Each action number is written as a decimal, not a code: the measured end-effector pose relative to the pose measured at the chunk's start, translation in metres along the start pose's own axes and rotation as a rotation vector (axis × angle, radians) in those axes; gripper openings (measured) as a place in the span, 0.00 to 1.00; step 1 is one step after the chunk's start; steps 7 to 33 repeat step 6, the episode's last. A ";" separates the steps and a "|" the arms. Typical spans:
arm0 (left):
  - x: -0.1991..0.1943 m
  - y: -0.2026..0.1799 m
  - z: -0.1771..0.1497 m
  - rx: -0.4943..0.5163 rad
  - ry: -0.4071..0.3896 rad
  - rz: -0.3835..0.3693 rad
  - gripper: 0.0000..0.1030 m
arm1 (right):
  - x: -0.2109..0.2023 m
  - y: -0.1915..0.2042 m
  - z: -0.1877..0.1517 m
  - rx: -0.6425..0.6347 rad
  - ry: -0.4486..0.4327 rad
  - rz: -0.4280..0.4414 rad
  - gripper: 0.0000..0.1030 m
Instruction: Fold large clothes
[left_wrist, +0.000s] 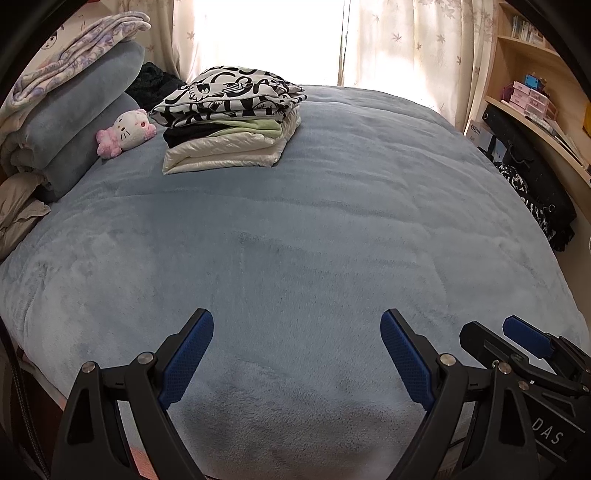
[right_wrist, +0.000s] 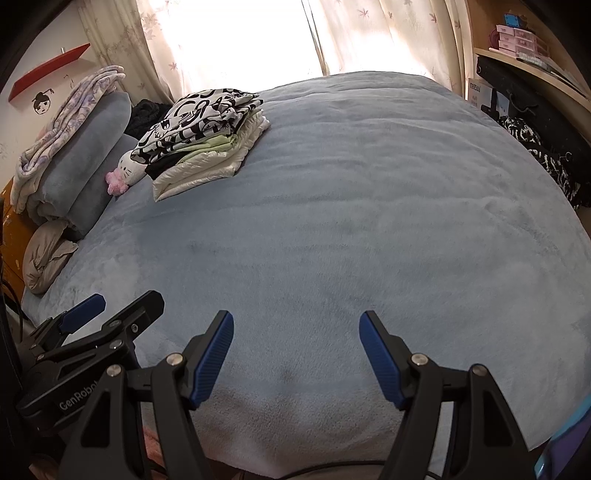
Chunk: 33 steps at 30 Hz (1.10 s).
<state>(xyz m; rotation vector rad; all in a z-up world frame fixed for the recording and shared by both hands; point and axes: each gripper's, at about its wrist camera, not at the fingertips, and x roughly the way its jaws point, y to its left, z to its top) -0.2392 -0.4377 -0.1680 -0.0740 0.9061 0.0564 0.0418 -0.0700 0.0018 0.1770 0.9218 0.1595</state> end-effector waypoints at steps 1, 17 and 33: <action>0.001 0.000 0.000 0.000 0.003 0.001 0.88 | 0.001 0.000 0.000 0.001 0.003 -0.001 0.69; 0.006 0.003 0.000 -0.008 0.014 0.003 0.88 | 0.005 0.002 0.001 0.001 0.012 -0.004 0.69; 0.006 0.003 0.000 -0.008 0.014 0.003 0.88 | 0.005 0.002 0.001 0.001 0.012 -0.004 0.69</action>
